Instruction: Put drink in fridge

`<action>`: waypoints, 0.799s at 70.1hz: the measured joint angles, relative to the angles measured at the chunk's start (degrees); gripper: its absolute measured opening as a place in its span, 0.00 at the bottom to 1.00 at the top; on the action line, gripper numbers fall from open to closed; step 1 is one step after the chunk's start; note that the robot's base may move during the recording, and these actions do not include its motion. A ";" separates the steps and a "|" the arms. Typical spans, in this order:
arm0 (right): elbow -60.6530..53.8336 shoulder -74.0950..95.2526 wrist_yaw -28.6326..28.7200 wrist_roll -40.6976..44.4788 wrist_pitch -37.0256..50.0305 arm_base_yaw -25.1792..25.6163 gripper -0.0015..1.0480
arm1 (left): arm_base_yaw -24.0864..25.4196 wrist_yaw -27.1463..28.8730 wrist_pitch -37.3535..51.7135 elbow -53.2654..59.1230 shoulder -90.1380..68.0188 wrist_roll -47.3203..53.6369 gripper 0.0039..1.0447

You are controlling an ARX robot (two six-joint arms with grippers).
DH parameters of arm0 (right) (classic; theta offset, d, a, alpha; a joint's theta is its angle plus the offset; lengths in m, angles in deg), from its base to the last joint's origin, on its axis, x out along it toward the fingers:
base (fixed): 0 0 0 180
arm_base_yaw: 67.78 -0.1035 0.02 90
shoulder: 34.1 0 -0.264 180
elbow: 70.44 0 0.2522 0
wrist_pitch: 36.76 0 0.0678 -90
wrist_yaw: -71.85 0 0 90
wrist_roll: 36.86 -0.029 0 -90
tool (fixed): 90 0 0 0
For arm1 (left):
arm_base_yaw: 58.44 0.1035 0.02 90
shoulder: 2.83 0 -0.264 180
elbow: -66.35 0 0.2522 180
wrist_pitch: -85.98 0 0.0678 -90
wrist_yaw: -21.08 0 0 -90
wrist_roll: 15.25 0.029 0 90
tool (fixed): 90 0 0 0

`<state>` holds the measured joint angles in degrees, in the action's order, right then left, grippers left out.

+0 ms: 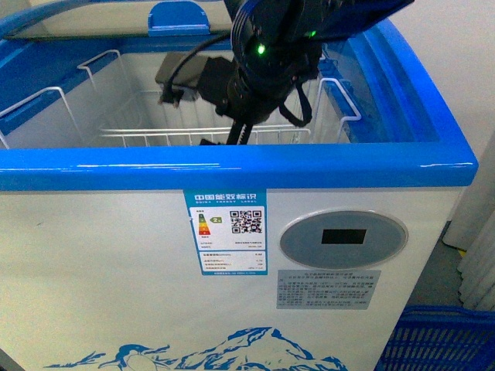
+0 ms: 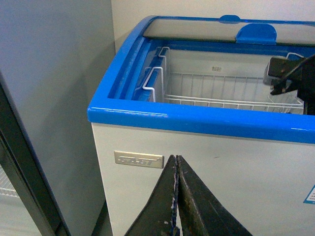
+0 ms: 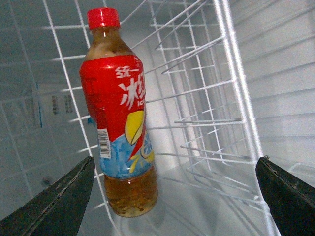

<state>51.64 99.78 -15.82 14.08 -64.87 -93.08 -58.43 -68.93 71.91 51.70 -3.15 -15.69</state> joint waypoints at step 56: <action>-46.60 -71.10 -25.16 -53.96 -3.30 7.65 0.93 | 0.00 0.02 0.00 0.00 0.00 0.00 0.02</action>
<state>5.04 28.68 -40.98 -39.89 -68.17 -85.43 -58.43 -68.91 71.91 51.70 -3.15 -15.69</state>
